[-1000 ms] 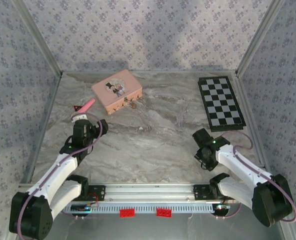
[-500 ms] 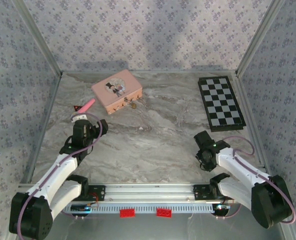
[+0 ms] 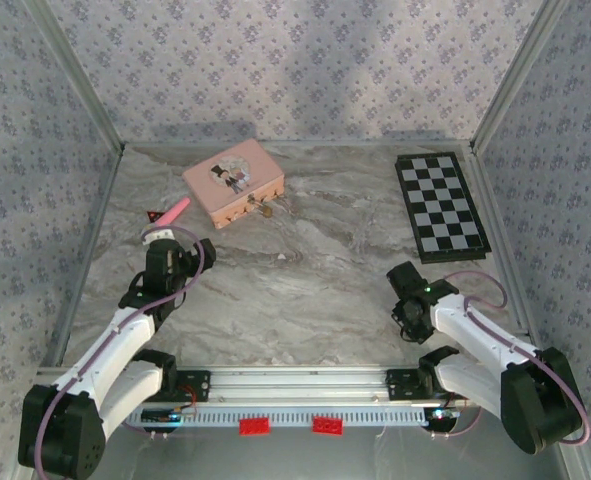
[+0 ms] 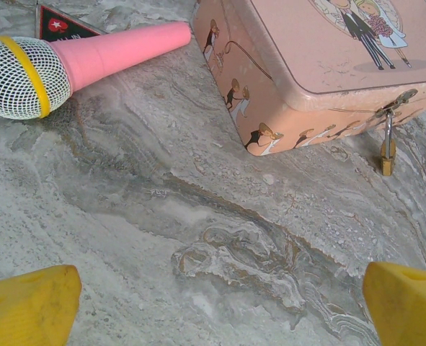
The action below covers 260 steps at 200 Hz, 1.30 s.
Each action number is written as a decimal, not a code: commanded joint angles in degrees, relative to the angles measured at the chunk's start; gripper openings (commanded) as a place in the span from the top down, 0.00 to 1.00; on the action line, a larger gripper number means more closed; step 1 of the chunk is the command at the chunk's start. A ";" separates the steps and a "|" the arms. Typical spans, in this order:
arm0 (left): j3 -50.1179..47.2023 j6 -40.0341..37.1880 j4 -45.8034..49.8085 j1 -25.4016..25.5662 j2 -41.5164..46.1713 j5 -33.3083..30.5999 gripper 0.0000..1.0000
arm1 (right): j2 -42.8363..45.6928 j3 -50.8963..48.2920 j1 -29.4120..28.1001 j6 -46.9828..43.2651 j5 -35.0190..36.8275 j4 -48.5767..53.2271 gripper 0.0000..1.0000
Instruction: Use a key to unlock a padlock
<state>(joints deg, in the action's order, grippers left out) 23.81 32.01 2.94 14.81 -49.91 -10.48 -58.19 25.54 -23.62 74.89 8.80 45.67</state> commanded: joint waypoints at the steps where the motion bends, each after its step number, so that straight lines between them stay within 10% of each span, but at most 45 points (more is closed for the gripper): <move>1: -0.43 -0.02 -1.05 0.40 0.15 0.23 0.00 | -0.87 0.37 -0.29 -0.78 1.74 -4.35 0.76; 260: 0.00 -1.16 -2.94 0.48 -1.60 4.20 0.00 | -3.68 11.04 -6.68 -18.41 0.18 -17.40 0.97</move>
<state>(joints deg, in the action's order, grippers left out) 23.51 31.94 2.24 14.81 -51.83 -8.73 -60.42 33.39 -28.84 61.36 9.19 32.25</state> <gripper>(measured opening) 0.998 0.052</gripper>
